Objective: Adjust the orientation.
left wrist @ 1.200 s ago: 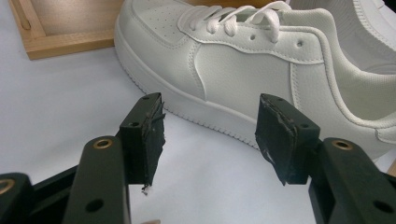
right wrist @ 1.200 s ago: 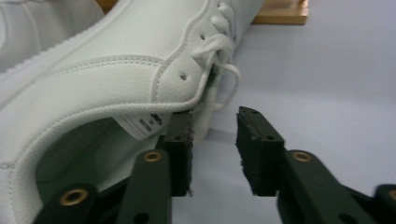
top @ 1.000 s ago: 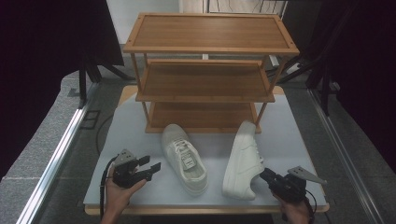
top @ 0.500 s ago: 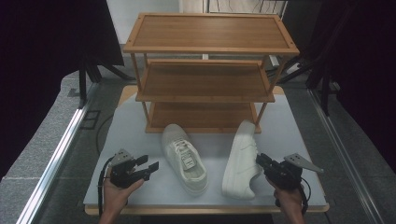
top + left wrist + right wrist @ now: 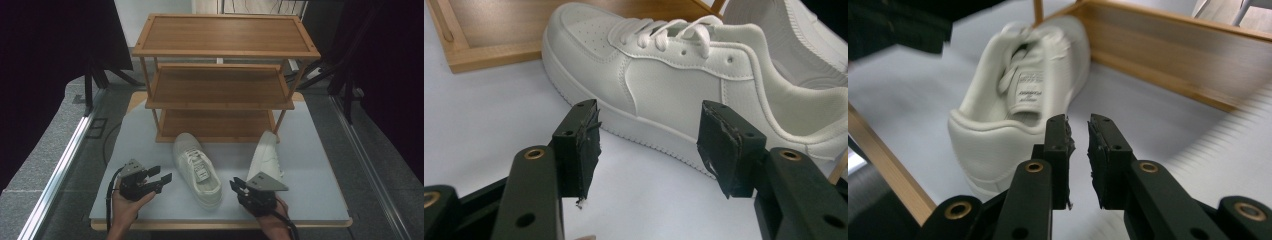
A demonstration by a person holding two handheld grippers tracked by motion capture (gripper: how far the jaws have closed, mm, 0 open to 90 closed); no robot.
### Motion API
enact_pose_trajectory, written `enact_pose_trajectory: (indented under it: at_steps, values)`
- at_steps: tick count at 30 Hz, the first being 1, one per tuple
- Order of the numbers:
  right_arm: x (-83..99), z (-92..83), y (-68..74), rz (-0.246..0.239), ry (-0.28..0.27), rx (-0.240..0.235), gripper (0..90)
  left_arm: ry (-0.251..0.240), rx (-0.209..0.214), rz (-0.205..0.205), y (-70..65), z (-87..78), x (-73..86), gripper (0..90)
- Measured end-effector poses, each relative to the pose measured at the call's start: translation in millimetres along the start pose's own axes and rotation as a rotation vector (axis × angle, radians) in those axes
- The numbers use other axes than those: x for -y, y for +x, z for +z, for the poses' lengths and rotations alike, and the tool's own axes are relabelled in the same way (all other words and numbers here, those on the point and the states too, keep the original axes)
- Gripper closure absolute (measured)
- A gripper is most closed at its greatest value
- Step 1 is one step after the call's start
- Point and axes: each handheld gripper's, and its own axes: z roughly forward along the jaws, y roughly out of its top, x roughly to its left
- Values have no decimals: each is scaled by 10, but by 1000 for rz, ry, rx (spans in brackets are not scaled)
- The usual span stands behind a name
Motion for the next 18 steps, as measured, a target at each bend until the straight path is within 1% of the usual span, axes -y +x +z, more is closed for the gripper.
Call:
enact_pose_trajectory:
  at_steps: [3, 5, 6, 7, 8, 9, 11, 13, 16, 18]
  values:
    - [-10, 151, 97, -24, 50, 28, 810, -11, 2, -2, 19, -37, -9, 419]
    - [2, 205, 150, -37, 77, 26, 825, -17, 2, -7, 28, -58, -15, 419]
    - [12, 230, 200, -43, 94, 17, 864, -20, 3, -9, 35, -66, -18, 419]
    - [18, 240, 242, -50, 94, 35, 881, -23, 2, -10, 39, -72, -20, 419]
    - [19, 243, 269, -49, 92, 42, 890, -24, 2, -12, 43, -79, -22, 420]
    - [16, 245, 287, -45, 92, 37, 890, -25, 1, -12, 46, -85, -24, 420]
    - [15, 265, 339, -31, 89, 8, 890, -27, -1, -13, 50, -95, -29, 420]
    - [7, 286, 400, -34, 89, -3, 890, -32, 0, -12, 55, -108, -35, 420]
    - [-24, 356, 541, -39, 85, -63, 889, -41, -7, -19, 74, -138, -41, 419]
    - [-56, 429, 671, -48, 78, -102, 887, -45, -12, -24, 102, -169, -43, 419]
